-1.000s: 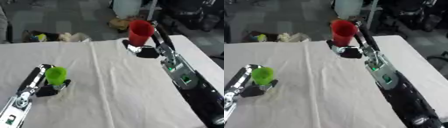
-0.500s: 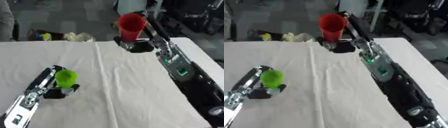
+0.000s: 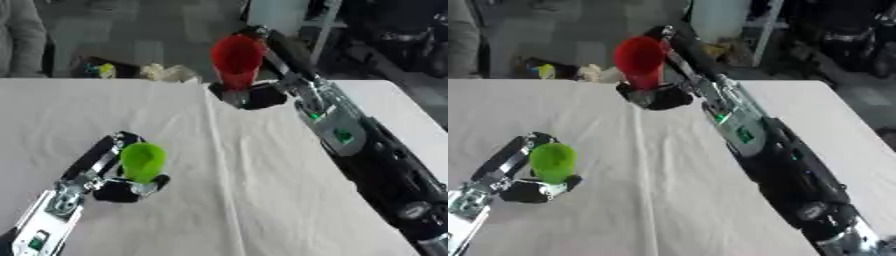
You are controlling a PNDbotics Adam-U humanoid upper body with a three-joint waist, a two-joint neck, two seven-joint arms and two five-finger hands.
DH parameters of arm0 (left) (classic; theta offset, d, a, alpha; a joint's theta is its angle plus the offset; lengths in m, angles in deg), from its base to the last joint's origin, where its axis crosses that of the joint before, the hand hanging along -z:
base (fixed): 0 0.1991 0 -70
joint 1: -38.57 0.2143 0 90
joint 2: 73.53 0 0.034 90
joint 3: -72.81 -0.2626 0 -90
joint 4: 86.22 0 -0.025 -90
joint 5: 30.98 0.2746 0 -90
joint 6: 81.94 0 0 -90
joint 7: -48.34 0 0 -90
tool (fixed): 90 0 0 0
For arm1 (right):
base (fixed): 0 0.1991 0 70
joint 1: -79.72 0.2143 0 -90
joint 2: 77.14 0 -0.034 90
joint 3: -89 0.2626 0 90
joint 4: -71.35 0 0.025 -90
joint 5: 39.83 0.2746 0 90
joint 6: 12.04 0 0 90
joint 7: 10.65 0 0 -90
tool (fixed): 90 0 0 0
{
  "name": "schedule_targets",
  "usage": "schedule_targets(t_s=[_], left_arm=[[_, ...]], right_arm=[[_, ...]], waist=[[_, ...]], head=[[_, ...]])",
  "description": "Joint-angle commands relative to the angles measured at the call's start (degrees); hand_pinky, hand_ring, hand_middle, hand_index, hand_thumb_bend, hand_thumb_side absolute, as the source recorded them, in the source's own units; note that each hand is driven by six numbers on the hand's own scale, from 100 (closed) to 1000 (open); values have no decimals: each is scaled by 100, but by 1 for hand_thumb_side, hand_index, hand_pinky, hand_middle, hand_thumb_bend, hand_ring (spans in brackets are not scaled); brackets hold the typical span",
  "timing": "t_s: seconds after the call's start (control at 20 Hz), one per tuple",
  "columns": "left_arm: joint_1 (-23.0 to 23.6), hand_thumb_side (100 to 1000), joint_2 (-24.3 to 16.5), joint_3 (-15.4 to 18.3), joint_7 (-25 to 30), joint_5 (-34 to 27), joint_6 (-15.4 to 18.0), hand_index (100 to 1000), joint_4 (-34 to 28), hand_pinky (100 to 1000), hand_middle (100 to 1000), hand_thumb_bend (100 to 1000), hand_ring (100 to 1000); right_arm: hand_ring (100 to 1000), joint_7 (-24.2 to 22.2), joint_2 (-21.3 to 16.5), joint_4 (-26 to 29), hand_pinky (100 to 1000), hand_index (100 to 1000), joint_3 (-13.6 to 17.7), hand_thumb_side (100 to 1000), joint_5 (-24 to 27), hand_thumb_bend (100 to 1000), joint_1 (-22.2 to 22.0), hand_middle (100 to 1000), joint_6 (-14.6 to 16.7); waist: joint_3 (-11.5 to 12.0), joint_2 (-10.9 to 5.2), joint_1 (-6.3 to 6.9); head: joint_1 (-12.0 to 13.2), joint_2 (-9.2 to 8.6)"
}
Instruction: Pour the contents of one cup into another cup.
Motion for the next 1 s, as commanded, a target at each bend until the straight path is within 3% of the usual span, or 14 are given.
schedule_targets(t_s=[0.05,0.55,1.0], left_arm=[[-151,334,15,-74,71,-10,35,507,-141,410,178,165,164],[-248,332,122,-176,137,98,135,507,-77,411,177,165,164],[-288,332,197,-209,140,165,191,506,4,411,176,165,163]], right_arm=[[768,19,36,-217,872,343,20,100,-226,100,207,162,108],[762,130,372,-756,873,348,-20,100,-888,100,447,164,414],[749,298,607,-1013,876,368,-65,100,-1752,100,549,178,748]], waist=[[48,-76,19],[290,-19,-6],[351,-20,-25]], head=[[-30,-33],[-61,-8],[-112,-5]])
